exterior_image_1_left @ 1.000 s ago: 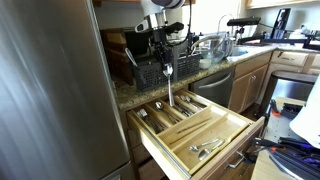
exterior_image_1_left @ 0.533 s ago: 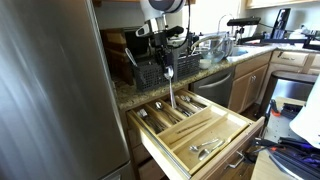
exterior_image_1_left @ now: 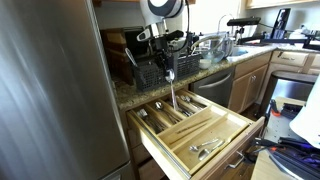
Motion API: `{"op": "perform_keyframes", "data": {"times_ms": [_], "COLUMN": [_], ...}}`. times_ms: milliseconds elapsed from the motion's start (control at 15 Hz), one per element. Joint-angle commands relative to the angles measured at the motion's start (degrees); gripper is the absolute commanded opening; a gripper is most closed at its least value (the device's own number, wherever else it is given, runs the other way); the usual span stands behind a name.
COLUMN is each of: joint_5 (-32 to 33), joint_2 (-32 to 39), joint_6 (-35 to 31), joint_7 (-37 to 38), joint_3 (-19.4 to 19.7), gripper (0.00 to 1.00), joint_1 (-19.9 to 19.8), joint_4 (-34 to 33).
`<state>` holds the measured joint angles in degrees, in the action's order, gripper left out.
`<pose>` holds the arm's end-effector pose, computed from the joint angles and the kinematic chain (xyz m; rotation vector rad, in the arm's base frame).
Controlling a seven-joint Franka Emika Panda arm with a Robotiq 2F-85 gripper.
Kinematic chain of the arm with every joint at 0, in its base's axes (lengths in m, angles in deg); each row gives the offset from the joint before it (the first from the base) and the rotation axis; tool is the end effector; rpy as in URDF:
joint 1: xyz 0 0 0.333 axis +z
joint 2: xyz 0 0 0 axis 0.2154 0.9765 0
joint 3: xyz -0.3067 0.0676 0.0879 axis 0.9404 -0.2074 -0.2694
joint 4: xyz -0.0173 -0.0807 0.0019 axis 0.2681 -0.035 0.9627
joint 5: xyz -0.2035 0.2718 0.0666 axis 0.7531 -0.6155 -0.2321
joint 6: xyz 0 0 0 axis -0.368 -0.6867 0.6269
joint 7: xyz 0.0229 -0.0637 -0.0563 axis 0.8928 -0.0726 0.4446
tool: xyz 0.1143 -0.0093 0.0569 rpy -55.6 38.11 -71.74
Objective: Take the spoon from the utensil holder and put it in the drawer with the other spoons
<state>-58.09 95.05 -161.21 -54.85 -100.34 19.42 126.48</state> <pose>0.5544 0.1770 0.3663 -2.3731 -1.8285 0.2519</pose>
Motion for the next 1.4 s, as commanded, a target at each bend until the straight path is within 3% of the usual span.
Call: {"op": "perform_keyframes", "data": {"times_ms": [0,1333], "joint_5": [-0.85,-0.46], "joint_2": [0.86,7.06], "joint_6": [-0.32,-0.56], "joint_7": [-2.19,-6.49], "joint_3": [-0.33,-0.48], "gripper": [0.05,0.05], "joint_1": [-0.72,-1.22], "joint_4": [-0.6,-4.65]}}
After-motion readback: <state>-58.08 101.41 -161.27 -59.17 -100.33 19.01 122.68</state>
